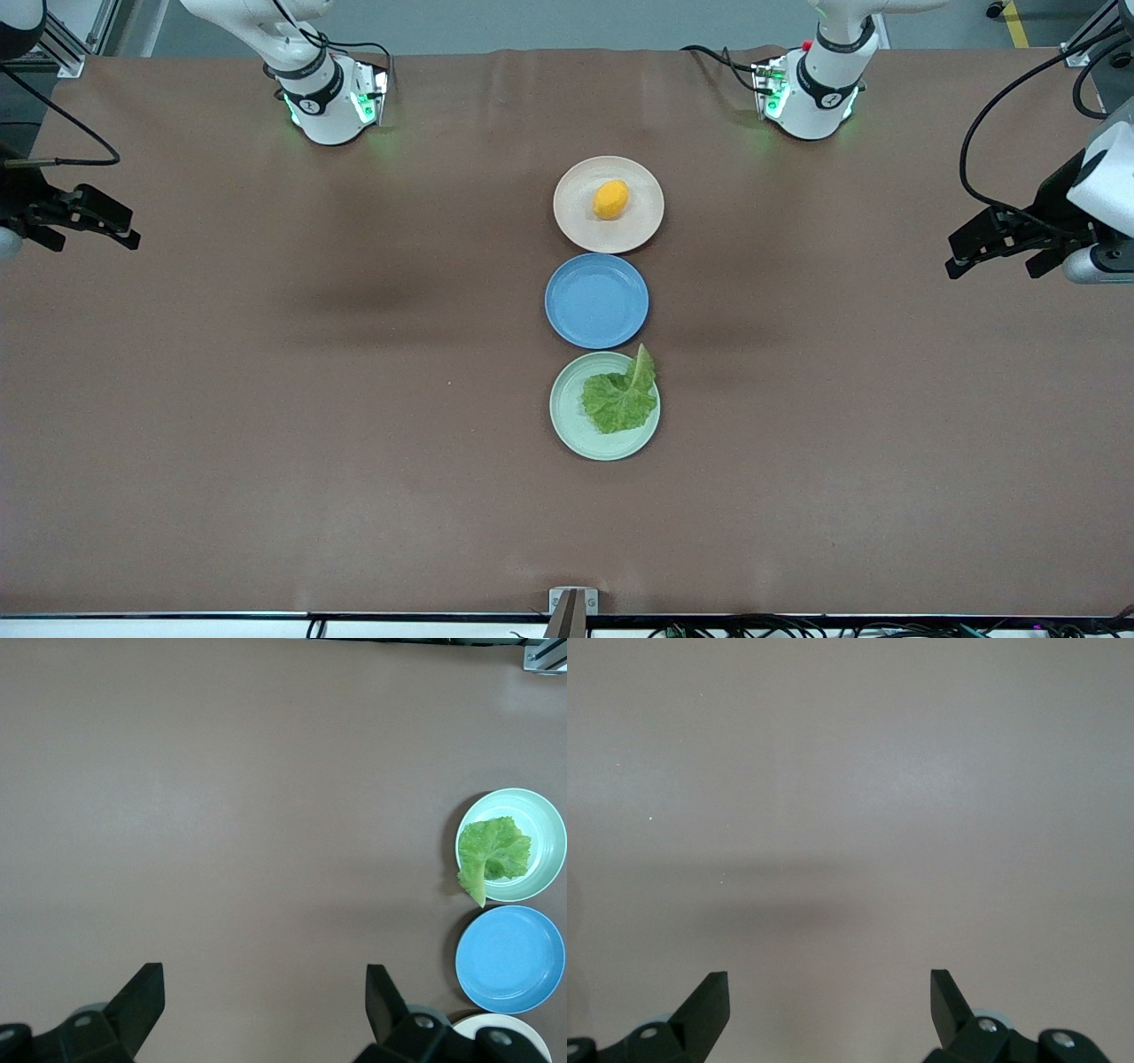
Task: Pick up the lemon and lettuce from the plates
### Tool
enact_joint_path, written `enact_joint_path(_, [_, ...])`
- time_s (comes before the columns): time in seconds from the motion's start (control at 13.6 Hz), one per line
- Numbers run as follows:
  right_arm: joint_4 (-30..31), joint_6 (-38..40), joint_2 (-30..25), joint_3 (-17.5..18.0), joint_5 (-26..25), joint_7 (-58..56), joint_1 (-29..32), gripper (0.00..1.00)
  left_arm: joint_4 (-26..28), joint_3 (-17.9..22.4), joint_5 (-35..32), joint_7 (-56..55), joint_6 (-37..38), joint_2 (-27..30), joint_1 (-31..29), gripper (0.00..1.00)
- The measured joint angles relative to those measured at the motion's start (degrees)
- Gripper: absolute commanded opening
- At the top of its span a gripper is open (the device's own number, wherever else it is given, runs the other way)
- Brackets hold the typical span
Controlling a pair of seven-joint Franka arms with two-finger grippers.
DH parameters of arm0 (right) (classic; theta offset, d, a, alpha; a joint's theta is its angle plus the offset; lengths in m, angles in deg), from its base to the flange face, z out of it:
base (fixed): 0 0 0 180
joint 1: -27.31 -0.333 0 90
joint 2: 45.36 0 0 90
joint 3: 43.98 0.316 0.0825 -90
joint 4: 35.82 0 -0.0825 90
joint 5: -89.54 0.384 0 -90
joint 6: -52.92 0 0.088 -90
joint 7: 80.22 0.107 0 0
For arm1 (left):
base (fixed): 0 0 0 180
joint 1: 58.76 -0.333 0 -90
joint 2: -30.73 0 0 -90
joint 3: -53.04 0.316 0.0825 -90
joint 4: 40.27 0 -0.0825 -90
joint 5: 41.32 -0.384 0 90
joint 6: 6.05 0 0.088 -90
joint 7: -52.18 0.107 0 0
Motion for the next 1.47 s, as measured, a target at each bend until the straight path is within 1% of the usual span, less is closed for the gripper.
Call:
enact_joint_path(0.66, [0.02,2.62,0.0,0.13,0.18,-1.44,-0.03,1.0,0.0,0.0,0.0,0.19,0.0,-0.17,-0.13,1.0])
enact_joint_path(0.88, [0.02,3.27,0.0,0.14,1.06,-1.44,-0.04,1.0,0.07,-0.59,0.13,-0.22,0.19,-1.41,0.51,1.0])
enact_joint_path(1.03, [0.01,3.35,0.0,0.16,1.37,-1.44,-0.05,1.0,0.16,-1.36,0.45,-4.3,0.09,-3.9,2.48,1.0])
enact_joint_path(1.25, [0.0,3.39,-0.01,0.34,1.5,-1.64,-0.07,1.0,0.16,-1.79,0.48,-12.79,-1.49,-9.04,7.83,1.0])
enact_joint_path(1.47, [-0.03,3.39,-0.07,1.77,1.51,-1.71,-0.11,1.0,0.02,-1.92,0.48,-21.11,-4.99,-13.59,12.18,1.0])
